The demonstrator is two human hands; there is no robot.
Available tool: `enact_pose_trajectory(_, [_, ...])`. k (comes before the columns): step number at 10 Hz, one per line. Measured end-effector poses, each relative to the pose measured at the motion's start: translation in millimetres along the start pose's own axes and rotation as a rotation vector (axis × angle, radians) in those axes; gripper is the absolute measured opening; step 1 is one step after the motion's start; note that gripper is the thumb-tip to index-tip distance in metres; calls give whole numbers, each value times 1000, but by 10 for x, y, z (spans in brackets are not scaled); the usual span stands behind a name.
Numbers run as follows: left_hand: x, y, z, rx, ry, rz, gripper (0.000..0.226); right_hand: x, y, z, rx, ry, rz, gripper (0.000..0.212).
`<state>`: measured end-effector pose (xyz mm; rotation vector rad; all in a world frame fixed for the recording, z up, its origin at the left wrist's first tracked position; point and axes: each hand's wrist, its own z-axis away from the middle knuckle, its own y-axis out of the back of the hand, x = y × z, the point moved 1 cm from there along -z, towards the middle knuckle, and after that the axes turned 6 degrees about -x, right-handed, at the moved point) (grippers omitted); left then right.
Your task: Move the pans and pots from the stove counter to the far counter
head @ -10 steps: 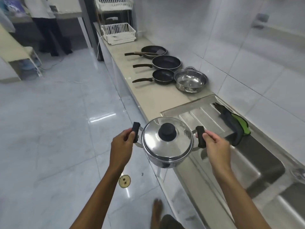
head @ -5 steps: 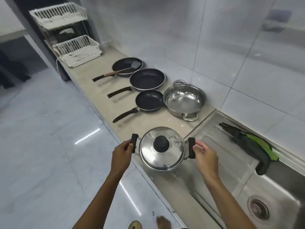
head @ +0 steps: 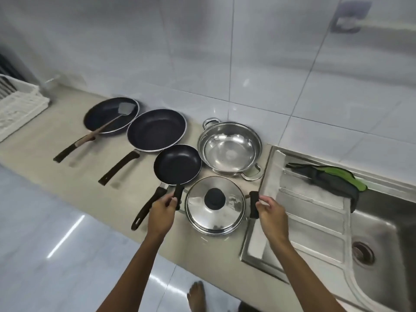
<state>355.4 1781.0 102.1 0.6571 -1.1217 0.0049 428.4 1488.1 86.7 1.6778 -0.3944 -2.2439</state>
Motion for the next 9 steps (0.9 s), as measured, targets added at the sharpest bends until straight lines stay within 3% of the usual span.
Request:
enact_pose_trajectory(4, [-96,190,-554,-127,-89,-52,36,-102,-345,129,166,-17,35,25])
enact_pose_trajectory(7, [-88,112,-402,-81,-117,-77,39,-100,-390,182,198,53,133,27])
enact_pose_trajectory(9, [186,-33,97,96,-401,-507,44,-118,-224,356,175,302,272,32])
